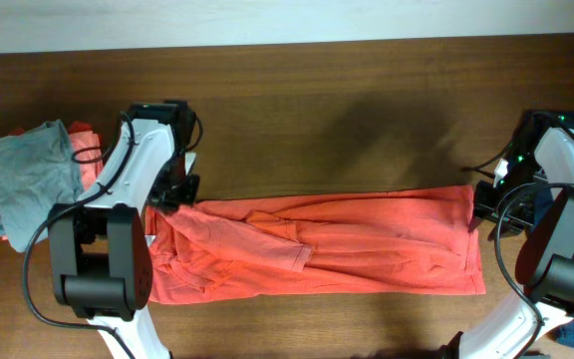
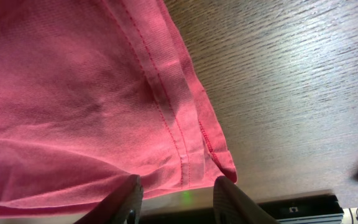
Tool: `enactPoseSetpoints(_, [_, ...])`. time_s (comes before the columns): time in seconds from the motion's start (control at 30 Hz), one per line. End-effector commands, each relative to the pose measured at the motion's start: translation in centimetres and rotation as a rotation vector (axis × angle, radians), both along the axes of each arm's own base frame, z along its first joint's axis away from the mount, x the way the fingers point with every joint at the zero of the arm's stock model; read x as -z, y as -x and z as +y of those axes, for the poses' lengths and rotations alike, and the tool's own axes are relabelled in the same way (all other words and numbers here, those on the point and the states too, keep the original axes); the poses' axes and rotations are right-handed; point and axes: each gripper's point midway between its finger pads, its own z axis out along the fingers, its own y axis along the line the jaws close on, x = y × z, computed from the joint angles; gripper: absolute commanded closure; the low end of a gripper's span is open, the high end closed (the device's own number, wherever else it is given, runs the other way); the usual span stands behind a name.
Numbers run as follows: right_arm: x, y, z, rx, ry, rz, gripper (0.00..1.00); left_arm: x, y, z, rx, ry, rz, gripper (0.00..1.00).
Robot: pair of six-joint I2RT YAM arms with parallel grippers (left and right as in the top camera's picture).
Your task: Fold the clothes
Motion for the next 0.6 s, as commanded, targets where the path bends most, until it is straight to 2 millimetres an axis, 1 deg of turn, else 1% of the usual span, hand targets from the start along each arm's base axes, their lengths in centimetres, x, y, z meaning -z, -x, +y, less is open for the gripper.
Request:
enactPoseSetpoints(0.0, [-1.0,-0.4,-0.2,0.011,0.011,-0.035,0.57,-1.4,-3.1,-3.4,0.069,0.156,-0.131,0.69])
enactPoseSetpoints(0.03, [-1.0,-0.4,-0.2,0.011,0.011,-0.035,0.57,-1.3,-3.6,-3.8,0.120,0.159,-0.144,0.59])
enactPoseSetpoints(0.1, [-1.0,-0.4,-0.2,0.011,0.010,-0.033,0.57,-0.8,-4.2,-4.8,0.216,0.169,-0.159,0.47])
enactPoseSetpoints(0.17, [-1.0,-0.3,-0.2,0.011,0.010,-0.032,0.57,-0.4,-4.5,-5.5,0.281,0.176,-0.163,0.46])
enactPoseSetpoints(0.23, [-1.0,-0.3,-0.2,0.011,0.010,-0.031,0.57,0.3,-4.6,-6.1,0.299,0.177,-0.153,0.46])
enactPoseSetpoints(0.33, [-1.0,-0.3,-0.2,0.011,0.009,-0.032,0.57,1.7,-4.3,-6.4,0.303,0.175,-0.110,0.46])
enactPoseSetpoints(0.43, [-1.0,-0.3,-0.2,0.011,0.008,-0.029,0.57,3.7,-3.8,-6.2,0.299,0.169,-0.050,0.46])
enactPoseSetpoints(0.57, [-1.0,-0.3,-0.2,0.011,0.008,-0.029,0.57,4.9,-2.4,-5.4,0.297,0.132,0.039,0.46])
